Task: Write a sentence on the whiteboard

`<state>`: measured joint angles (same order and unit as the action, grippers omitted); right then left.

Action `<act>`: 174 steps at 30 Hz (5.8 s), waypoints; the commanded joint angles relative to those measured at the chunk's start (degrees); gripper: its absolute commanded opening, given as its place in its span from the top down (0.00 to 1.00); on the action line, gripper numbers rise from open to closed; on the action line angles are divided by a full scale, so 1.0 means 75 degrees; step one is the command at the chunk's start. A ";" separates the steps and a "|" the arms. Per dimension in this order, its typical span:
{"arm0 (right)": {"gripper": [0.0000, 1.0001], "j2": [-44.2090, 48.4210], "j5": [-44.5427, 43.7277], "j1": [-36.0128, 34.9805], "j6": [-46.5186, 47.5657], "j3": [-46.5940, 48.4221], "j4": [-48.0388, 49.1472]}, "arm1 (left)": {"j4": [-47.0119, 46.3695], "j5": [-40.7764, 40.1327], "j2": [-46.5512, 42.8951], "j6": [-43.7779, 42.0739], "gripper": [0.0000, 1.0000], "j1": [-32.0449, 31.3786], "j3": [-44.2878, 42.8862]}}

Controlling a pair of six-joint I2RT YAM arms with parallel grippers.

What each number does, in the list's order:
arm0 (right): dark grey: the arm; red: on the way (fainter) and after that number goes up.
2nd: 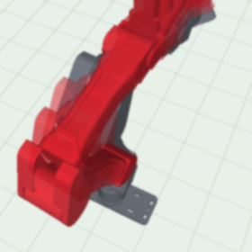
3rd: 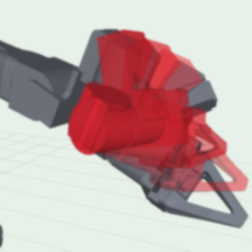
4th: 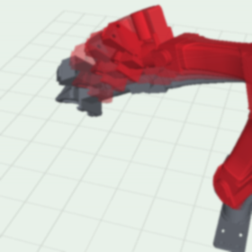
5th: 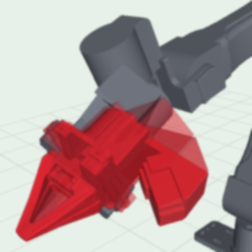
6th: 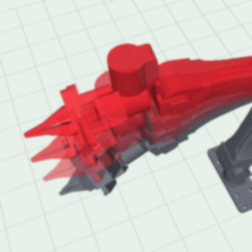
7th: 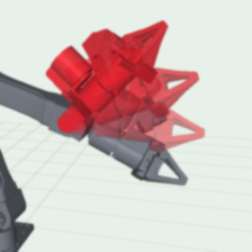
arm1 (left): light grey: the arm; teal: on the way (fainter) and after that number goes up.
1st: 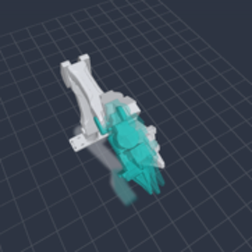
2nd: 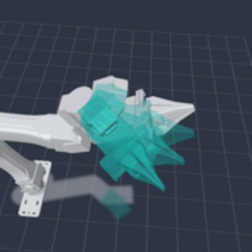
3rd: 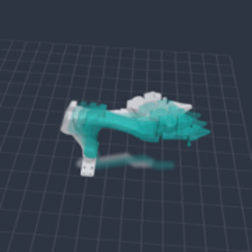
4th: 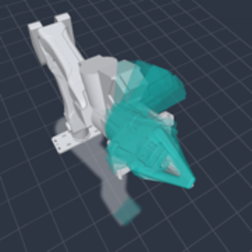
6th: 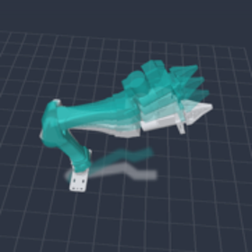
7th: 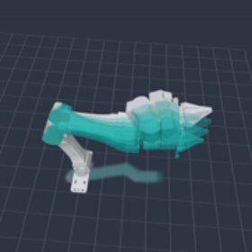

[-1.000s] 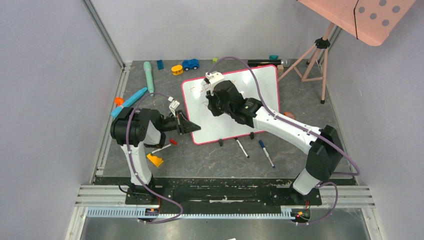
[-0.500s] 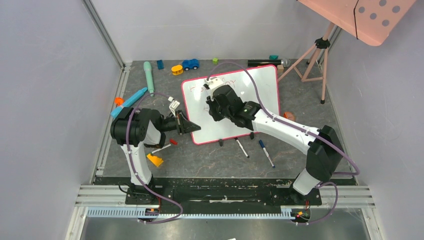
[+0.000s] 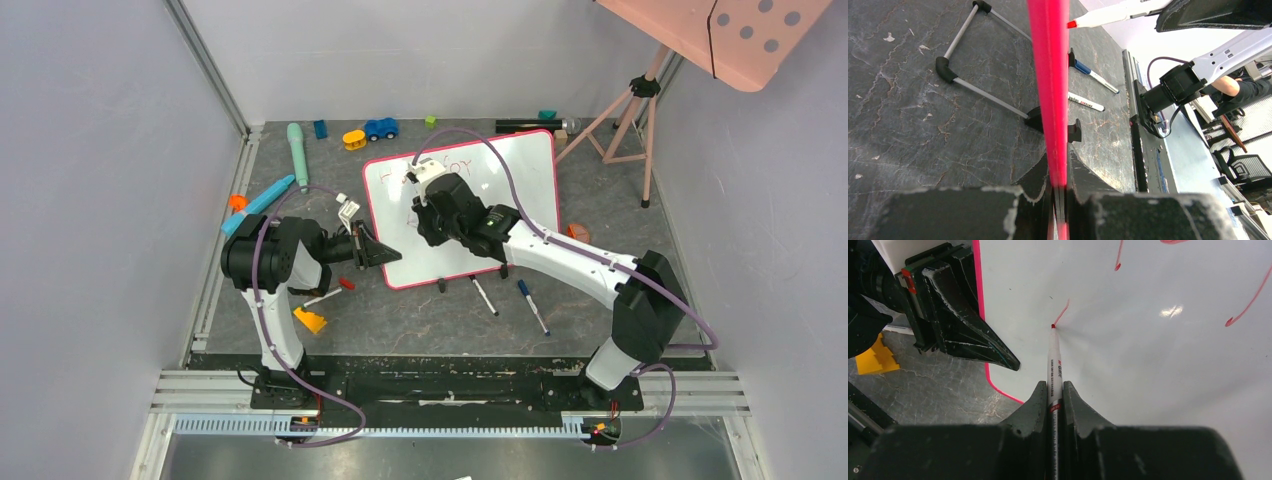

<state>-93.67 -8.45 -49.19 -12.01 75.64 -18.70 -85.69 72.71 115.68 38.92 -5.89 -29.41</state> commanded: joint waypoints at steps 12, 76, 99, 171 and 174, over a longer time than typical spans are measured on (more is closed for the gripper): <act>1.00 0.0207 -0.0164 0.0050 0.0149 0.1228 -0.0075 | -0.0469 0.0372 0.0071 -0.1005 0.98 -0.0105 -0.0051; 1.00 0.0195 -0.0632 0.0017 0.0096 -0.0104 0.0717 | -0.0469 0.0372 0.0060 -0.1027 0.98 -0.0117 -0.0050; 1.00 0.0527 -0.0385 0.0018 0.0053 -0.0791 0.0671 | -0.0470 0.0371 0.0042 -0.1029 0.98 -0.0117 -0.0028; 1.00 0.0449 -0.0387 0.0283 0.0064 -0.0827 0.0483 | -0.0469 0.0372 0.0051 -0.1048 0.98 -0.0117 -0.0027; 1.00 0.0392 -0.0318 0.0266 0.0055 -0.0772 0.0504 | -0.0469 0.0381 0.0049 -0.1041 0.98 -0.0121 -0.0028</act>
<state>-90.35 -9.91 -47.99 -11.49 70.54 -15.11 -85.54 72.62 115.68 38.92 -5.93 -29.41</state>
